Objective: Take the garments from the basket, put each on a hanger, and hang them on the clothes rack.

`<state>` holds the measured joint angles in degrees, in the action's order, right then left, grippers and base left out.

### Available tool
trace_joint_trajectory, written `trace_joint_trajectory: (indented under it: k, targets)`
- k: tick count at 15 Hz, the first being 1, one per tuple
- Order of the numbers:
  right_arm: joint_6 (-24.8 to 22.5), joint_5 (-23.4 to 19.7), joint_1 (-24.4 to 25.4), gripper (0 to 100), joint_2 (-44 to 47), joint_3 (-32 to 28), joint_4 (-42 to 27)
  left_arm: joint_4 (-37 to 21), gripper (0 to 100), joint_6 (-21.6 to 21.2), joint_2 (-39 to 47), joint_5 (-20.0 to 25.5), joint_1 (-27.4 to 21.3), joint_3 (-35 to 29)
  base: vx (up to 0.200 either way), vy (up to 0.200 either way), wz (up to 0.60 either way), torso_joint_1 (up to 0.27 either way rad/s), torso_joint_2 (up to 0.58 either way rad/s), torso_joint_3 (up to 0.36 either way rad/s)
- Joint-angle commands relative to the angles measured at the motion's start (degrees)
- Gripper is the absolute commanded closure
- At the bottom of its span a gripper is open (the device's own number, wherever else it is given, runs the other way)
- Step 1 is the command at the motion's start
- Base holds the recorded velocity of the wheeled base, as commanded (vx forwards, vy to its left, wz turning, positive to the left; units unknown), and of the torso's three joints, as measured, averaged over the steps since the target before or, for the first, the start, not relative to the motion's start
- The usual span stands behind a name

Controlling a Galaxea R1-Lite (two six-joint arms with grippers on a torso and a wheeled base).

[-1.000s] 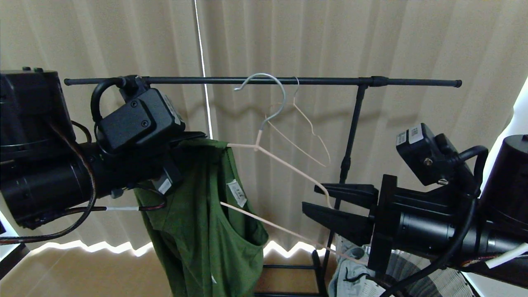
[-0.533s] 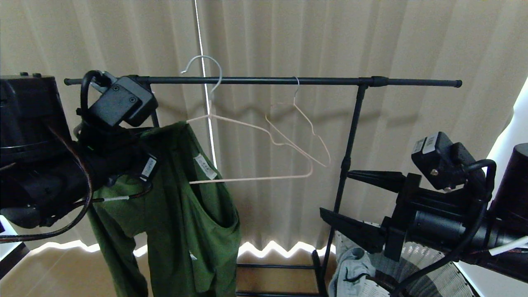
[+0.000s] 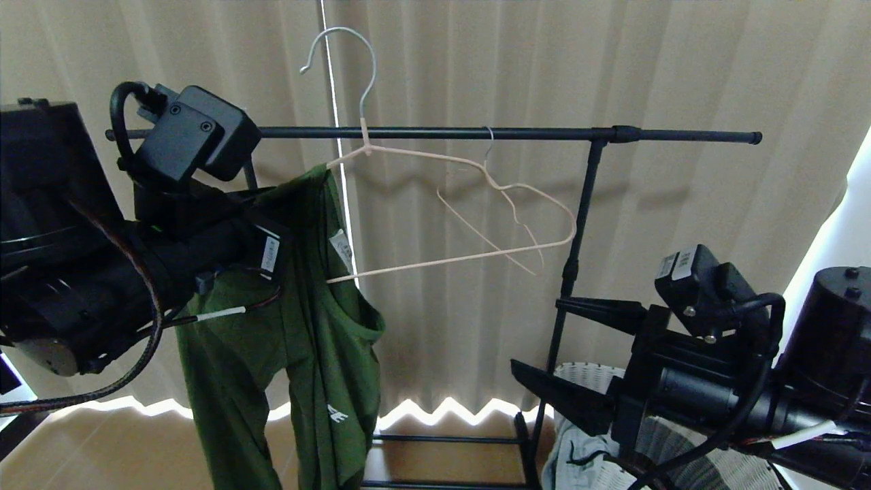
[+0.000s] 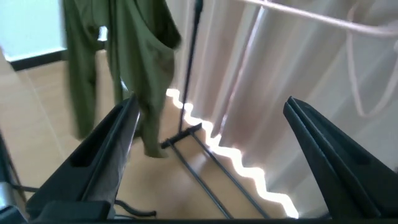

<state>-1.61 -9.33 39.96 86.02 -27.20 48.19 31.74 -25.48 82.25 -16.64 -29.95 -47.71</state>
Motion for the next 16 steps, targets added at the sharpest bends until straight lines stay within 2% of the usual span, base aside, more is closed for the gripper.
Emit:
trace_joint_trajectory:
  k: [1,5,9,16]
  targets:
    - [0.6,0.1,1.0,0,3.4,-0.3,1.1,0.1,100,0.0,-0.4,0.6,-1.4,-0.6,0.0,0.0,0.0,0.0,0.0,0.0]
    - [0.7,2.3,2.1,0,10.8,-0.9,10.8,0.1,100,0.6,-0.3,1.6,-4.5,-3.0,0.0,0.0,0.0,0.0,0.0,0.0]
    - [0.7,4.9,2.8,0,15.9,-4.3,15.2,0.0,100,4.6,-0.5,1.5,-9.4,-3.8,0.0,0.0,0.0,0.0,0.0,0.0]
    - [0.6,7.7,3.8,0,19.5,-6.6,15.8,0.1,100,4.6,-1.1,1.5,-12.3,-4.0,0.0,0.0,0.0,0.0,0.0,0.0]
